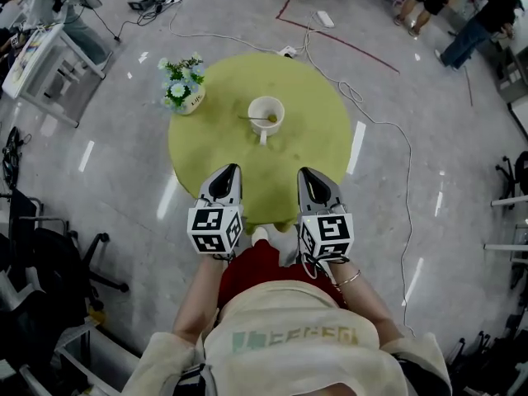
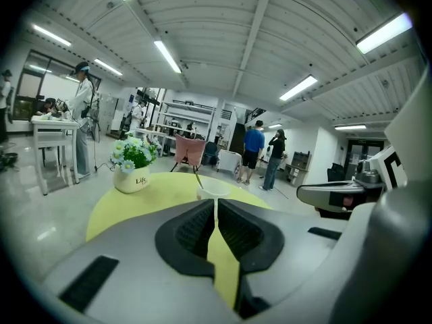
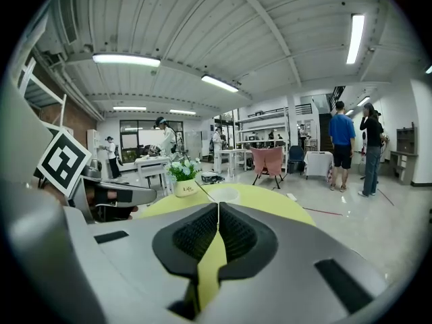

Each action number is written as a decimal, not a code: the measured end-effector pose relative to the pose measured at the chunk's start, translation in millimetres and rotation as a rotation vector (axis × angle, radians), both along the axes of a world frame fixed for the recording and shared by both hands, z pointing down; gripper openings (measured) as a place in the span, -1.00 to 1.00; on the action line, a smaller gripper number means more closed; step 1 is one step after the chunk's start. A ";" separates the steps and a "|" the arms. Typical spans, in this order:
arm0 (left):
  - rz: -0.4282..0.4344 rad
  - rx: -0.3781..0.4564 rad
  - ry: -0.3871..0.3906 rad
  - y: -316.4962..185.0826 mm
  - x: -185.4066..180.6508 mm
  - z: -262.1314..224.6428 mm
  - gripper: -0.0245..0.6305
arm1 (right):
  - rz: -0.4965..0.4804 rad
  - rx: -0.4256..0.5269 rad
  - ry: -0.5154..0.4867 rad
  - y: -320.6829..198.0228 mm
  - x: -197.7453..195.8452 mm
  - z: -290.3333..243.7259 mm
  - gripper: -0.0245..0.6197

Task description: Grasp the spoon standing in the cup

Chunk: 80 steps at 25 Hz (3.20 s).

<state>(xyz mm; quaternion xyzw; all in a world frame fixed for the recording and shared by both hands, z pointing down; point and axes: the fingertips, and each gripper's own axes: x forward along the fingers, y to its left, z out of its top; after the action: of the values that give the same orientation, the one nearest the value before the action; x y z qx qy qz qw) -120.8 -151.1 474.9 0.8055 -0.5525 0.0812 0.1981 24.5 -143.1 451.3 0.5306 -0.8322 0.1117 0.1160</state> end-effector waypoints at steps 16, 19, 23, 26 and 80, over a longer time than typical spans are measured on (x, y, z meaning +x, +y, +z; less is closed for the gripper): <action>0.079 -0.038 0.003 -50.2 -0.6 12.3 -0.82 | 0.072 -0.016 0.023 -30.3 -1.2 4.1 -0.81; 0.078 -0.045 0.006 -53.3 0.2 12.9 -0.81 | 0.081 -0.023 0.025 -30.9 0.8 4.9 -0.81; 0.080 -0.053 0.011 -62.5 2.0 15.7 -0.71 | 0.088 -0.034 0.024 -35.9 3.5 9.2 -0.81; 0.077 -0.058 0.015 -69.2 2.4 16.7 -0.65 | 0.095 -0.041 0.023 -39.2 5.8 11.4 -0.81; -0.085 -0.155 0.095 -168.4 28.2 50.1 -0.81 | -0.009 -0.187 -0.001 -138.9 30.3 66.4 -0.81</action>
<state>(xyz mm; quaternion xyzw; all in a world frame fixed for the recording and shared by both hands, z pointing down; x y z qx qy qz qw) -92.6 -319.5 525.0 0.7666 -0.5682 0.0767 0.2892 54.9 -282.0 517.6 0.5138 -0.8205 0.1886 0.1648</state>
